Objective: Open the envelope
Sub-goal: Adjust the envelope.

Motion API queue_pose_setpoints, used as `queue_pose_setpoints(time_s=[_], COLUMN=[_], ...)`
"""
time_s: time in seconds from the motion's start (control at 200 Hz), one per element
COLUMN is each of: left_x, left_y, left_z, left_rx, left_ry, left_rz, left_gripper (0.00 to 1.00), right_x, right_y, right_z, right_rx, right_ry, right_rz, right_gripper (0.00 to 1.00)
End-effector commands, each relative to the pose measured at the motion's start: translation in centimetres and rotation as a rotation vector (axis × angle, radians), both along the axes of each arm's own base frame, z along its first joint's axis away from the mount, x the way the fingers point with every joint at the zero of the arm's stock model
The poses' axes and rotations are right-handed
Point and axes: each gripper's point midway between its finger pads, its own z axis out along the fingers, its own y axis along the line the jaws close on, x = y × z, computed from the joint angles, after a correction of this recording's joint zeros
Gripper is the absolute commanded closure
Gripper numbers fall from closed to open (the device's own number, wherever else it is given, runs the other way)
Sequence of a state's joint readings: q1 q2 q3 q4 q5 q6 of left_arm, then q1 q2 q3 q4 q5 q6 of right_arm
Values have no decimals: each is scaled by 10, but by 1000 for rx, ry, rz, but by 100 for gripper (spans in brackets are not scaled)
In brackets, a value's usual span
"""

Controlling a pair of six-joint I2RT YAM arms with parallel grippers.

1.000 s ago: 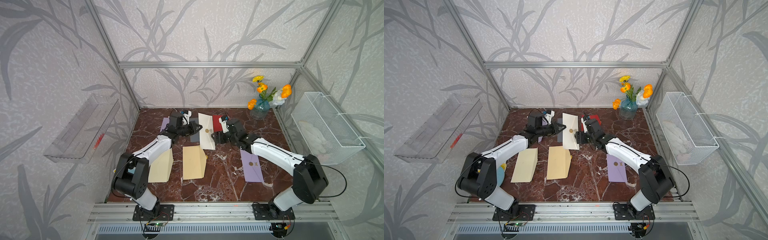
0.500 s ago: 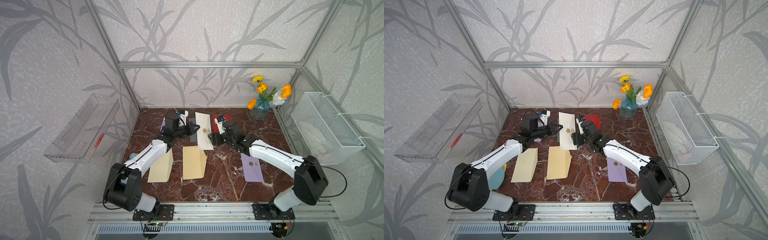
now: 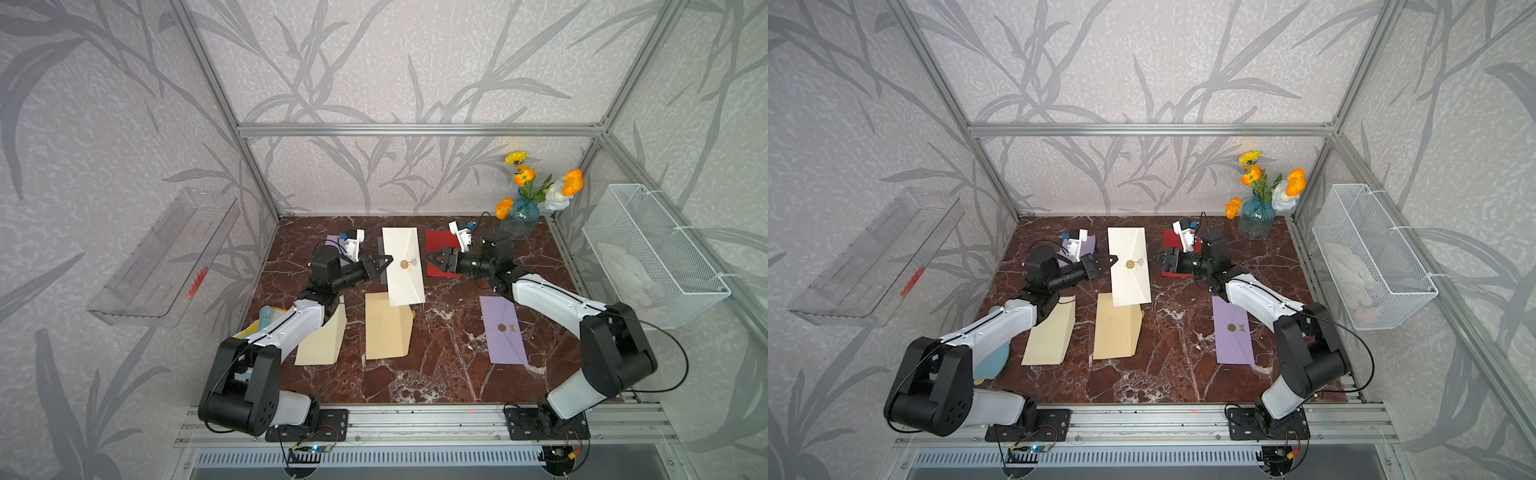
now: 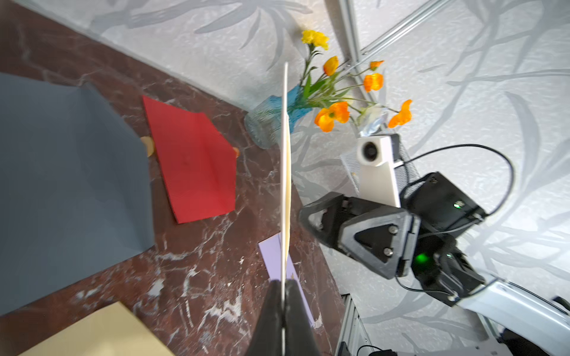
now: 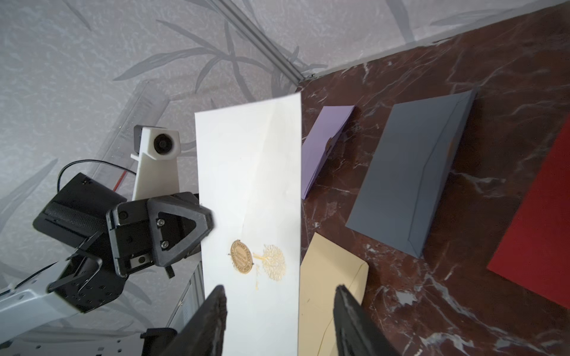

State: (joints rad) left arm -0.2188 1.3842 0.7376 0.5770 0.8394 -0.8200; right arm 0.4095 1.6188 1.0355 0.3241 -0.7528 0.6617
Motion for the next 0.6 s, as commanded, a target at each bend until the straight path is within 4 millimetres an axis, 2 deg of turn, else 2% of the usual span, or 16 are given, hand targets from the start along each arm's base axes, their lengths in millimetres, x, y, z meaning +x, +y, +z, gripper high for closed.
queue_pose_setpoints(time_s=[0.0,0.14,0.235,0.32,0.4,0.42,0.54,0.595], left_x=[-9,-11,-9,-5,-2,-1,4,6], left_y=[-9,-11,-12,-13,-13,-13,-14,-15], left_z=[33,36,35,32,29,29,33,35], left_rx=[-48,-70,-85,-94,-100,-102,-122,-127], left_ry=[-129,-141,-128,-113,-106,-108,-118,-122], left_rz=[-87,-106,-110,-111,-107,-105,-108,-111], left_gripper=[100,100,100,100,100,100,100,100], right_x=[-11,-15,-18,-22,-26,-24,-26,-27], right_y=[12,16,19,23,25,26,28,28], right_z=[16,17,19,24,34,25,24,23], right_rx=[74,87,119,167,204,203,206,200], right_ry=[-12,-14,-12,-5,-20,1,9,10], right_rz=[118,156,192,235,265,270,290,291], right_gripper=[44,45,51,61,77,79,87,94])
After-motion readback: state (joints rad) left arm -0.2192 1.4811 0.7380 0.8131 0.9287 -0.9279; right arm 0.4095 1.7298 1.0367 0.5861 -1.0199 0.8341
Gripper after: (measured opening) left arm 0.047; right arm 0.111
